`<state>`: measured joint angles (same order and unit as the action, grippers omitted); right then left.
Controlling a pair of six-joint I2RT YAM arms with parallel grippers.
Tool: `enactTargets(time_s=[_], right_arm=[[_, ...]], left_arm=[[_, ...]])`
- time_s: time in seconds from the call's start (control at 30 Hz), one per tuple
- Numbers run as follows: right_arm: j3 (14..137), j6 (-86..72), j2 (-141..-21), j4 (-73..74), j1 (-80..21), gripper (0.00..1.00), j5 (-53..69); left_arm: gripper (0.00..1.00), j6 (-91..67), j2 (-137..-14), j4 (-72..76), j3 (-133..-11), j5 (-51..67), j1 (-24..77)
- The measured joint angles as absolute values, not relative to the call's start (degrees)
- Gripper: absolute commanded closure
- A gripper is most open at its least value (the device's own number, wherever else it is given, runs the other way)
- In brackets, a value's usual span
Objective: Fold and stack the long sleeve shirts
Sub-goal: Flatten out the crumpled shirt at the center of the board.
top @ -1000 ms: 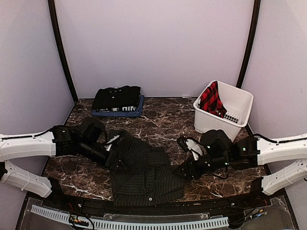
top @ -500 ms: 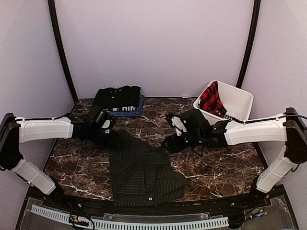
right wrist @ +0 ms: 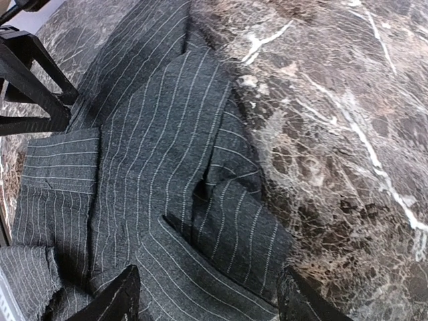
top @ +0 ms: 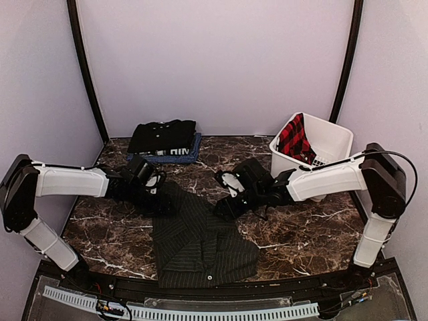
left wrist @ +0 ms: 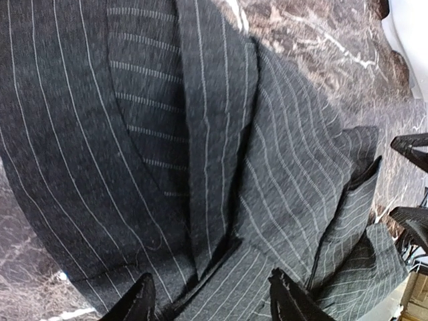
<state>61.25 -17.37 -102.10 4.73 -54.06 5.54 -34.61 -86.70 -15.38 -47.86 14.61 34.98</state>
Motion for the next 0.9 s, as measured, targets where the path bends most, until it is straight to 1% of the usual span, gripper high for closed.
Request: enactTargets(time_s=[0.27,0.4,0.5,0.63,0.73,0.77,0.83,0.9], right_arm=[[64.9,-16.1,-105.9,6.3,-55.6,0.32,6.1],[65.9,-15.7,-106.7,7.5,-57.2,0.33,5.2],[66.9,-15.4,-107.6,8.1,-58.2,0.36,4.6],[67.9,-15.1,-108.9,9.3,-59.2,0.46,3.8],[68.0,-15.1,-109.3,10.2,-59.7,0.55,3.2],[68.1,-15.3,-109.4,10.5,-59.9,0.6,3.0],[68.2,-15.4,-109.5,10.8,-60.1,0.68,2.7],[68.4,-15.6,-109.5,10.9,-60.2,0.76,2.5]], left_arm=[[0.41,-35.0,-86.4,-16.8,-45.9,14.0,35.5],[0.4,-36.1,-82.3,-19.0,-43.2,12.6,35.7],[0.39,-37.3,-78.7,-20.7,-41.1,12.1,36.1],[0.39,-39.5,-74.9,-22.4,-38.4,11.5,37.6],[0.41,-41.2,-74.2,-23.1,-37.2,11.3,39.2],[0.42,-41.6,-74.2,-23.3,-37.0,11.2,39.7],[0.46,-42.6,-74.2,-23.5,-36.6,11.0,40.9],[0.53,-43.6,-74.2,-23.5,-36.4,10.9,41.8]])
